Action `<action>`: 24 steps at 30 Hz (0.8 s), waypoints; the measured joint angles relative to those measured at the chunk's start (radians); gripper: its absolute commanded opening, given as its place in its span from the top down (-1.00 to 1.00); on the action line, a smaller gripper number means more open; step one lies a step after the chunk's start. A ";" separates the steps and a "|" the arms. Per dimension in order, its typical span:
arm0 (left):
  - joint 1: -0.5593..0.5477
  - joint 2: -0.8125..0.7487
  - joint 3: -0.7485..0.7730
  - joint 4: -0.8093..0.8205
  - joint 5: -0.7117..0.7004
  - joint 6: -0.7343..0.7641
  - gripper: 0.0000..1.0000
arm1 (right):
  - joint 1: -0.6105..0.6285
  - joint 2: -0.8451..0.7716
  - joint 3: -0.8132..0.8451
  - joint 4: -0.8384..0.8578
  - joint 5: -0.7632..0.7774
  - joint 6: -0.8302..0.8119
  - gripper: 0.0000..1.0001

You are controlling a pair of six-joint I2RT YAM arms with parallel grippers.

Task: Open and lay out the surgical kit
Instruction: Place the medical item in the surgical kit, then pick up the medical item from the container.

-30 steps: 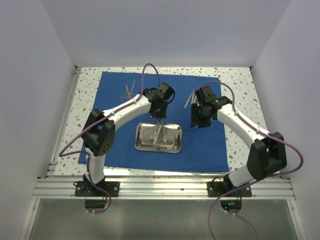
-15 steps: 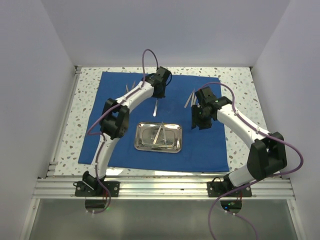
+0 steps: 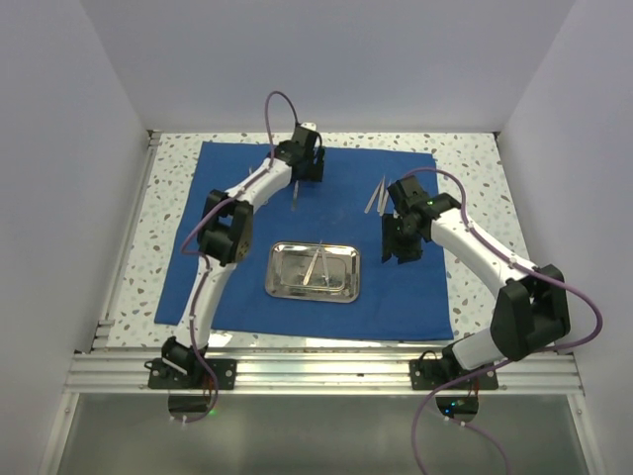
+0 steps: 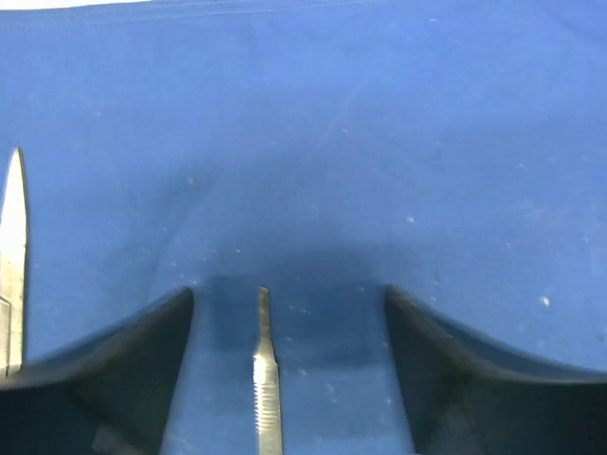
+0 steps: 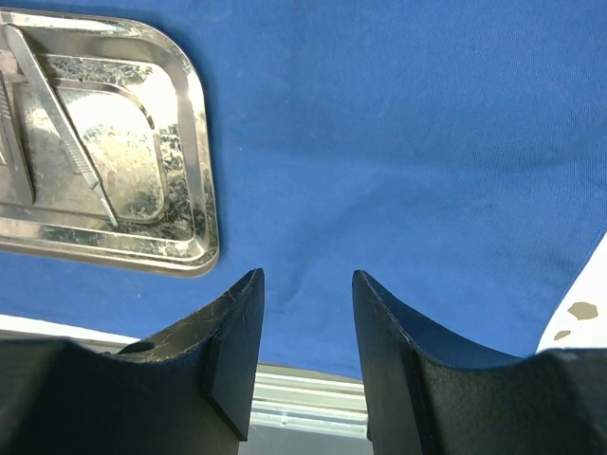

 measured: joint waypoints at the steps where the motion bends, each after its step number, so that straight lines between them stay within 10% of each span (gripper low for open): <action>1: -0.002 -0.002 0.000 0.004 0.001 -0.003 -0.99 | 0.000 0.000 -0.001 0.000 0.000 0.000 0.08; 6: -0.014 -0.067 -0.061 -0.018 0.012 -0.023 -0.85 | 0.000 0.000 -0.004 0.014 -0.001 0.006 0.08; 13: -0.063 -0.447 -0.435 -0.054 0.028 -0.083 -0.13 | 0.000 0.003 -0.060 0.076 -0.020 0.006 0.08; 24: -0.283 -0.692 -0.876 -0.072 0.121 -0.213 -0.11 | 0.000 0.018 -0.054 0.116 -0.048 -0.005 0.09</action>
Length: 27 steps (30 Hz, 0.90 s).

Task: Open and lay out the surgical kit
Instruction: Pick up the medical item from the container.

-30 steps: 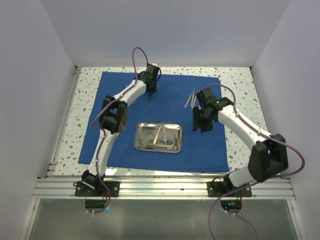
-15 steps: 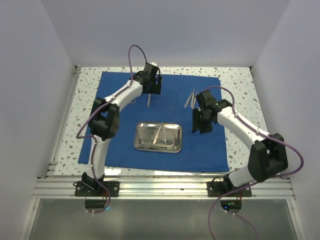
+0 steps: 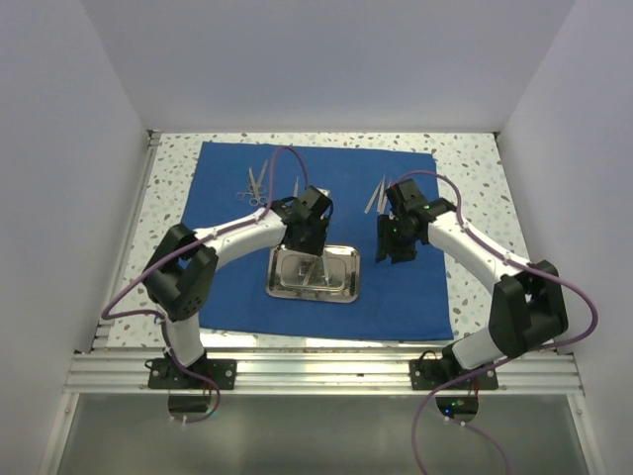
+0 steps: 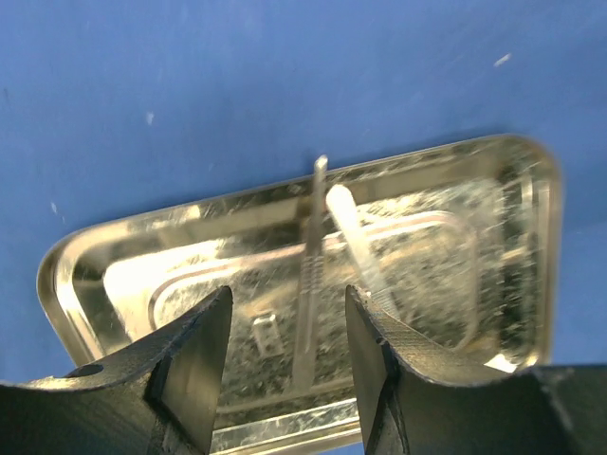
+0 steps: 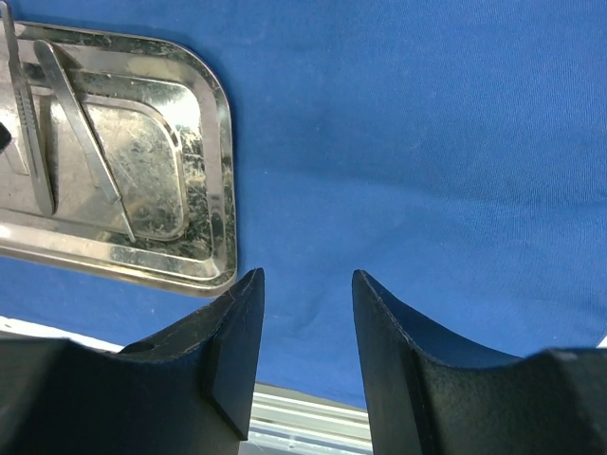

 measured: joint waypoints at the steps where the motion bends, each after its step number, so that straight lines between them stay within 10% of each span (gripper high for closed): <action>1: 0.001 0.000 -0.014 -0.006 0.005 -0.010 -0.11 | 0.000 0.000 0.000 0.001 0.000 -0.001 0.08; 27: 0.000 0.102 0.005 0.020 0.020 -0.034 0.08 | 0.000 -0.020 -0.018 -0.005 0.003 -0.003 0.08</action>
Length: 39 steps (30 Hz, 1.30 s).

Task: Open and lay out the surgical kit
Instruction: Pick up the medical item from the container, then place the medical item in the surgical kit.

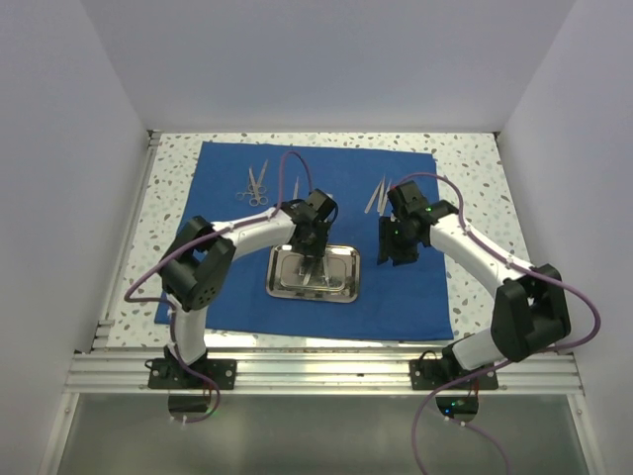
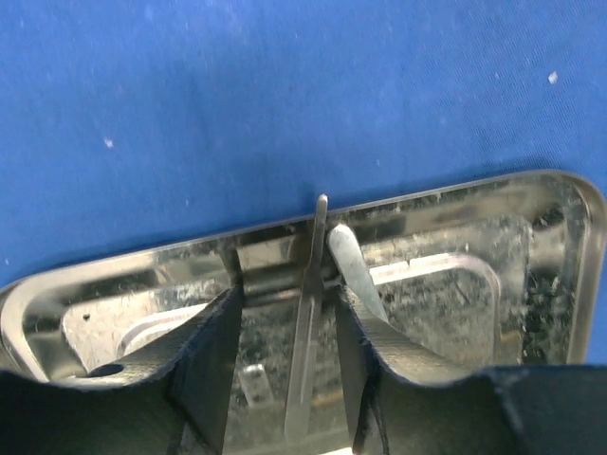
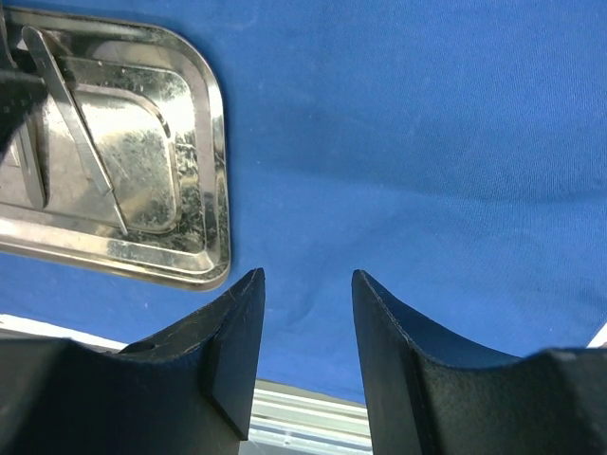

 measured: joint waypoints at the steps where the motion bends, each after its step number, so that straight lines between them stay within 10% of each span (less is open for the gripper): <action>1: 0.000 0.008 0.005 0.005 -0.002 0.001 0.09 | 0.000 -0.003 -0.002 0.000 0.000 0.000 0.08; 7: 0.000 0.028 0.024 0.018 -0.016 0.004 0.47 | 0.000 -0.015 -0.011 -0.006 0.001 0.002 0.08; 10: 0.000 0.033 0.026 0.025 -0.017 0.007 1.00 | 0.000 -0.016 -0.016 -0.009 0.002 0.004 0.08; 25: 0.035 0.073 0.327 -0.095 -0.082 0.106 1.00 | 0.000 -0.016 -0.016 -0.011 0.019 0.008 0.09; 35: 0.192 0.450 0.795 -0.100 -0.167 0.143 1.00 | 0.000 -0.016 -0.013 -0.043 0.020 0.009 0.09; 39: 0.239 0.554 0.879 -0.085 -0.179 0.171 -0.04 | 0.000 -0.018 -0.008 -0.064 0.028 0.013 0.08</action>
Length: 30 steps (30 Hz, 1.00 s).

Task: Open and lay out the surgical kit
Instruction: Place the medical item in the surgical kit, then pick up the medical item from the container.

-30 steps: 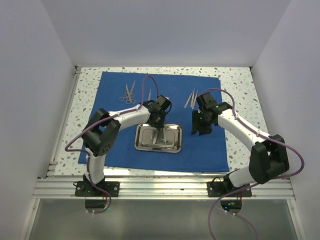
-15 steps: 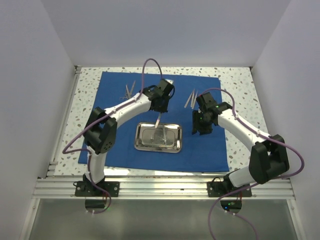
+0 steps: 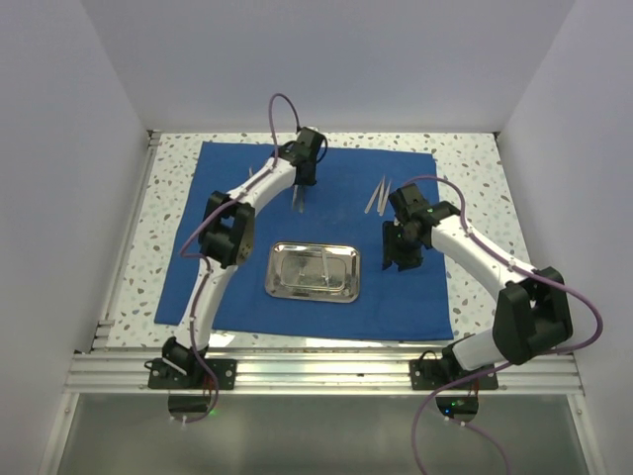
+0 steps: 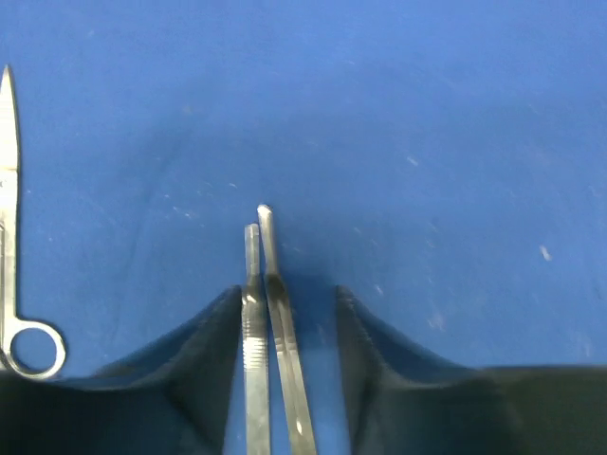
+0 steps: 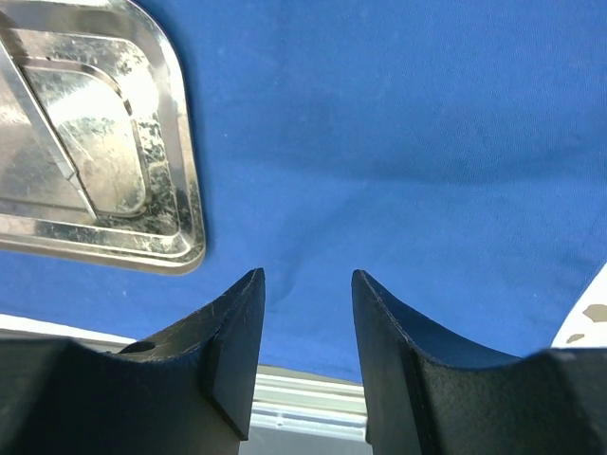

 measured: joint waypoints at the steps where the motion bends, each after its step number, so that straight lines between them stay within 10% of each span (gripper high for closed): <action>1: 0.009 0.011 0.005 0.005 -0.002 0.007 -0.48 | 0.000 -0.003 0.000 -0.004 0.001 0.001 0.08; 8: 0.027 -0.008 0.001 0.033 0.010 0.009 -0.58 | 0.000 -0.013 0.000 -0.010 0.009 0.010 0.08; 20: -0.195 -0.466 -0.574 -0.011 0.047 -0.128 -0.36 | 0.000 0.044 0.011 0.048 -0.012 0.011 0.09; 30: -0.273 -0.423 -0.611 -0.056 0.084 -0.254 -0.23 | 0.000 0.029 0.005 0.061 -0.014 0.005 0.09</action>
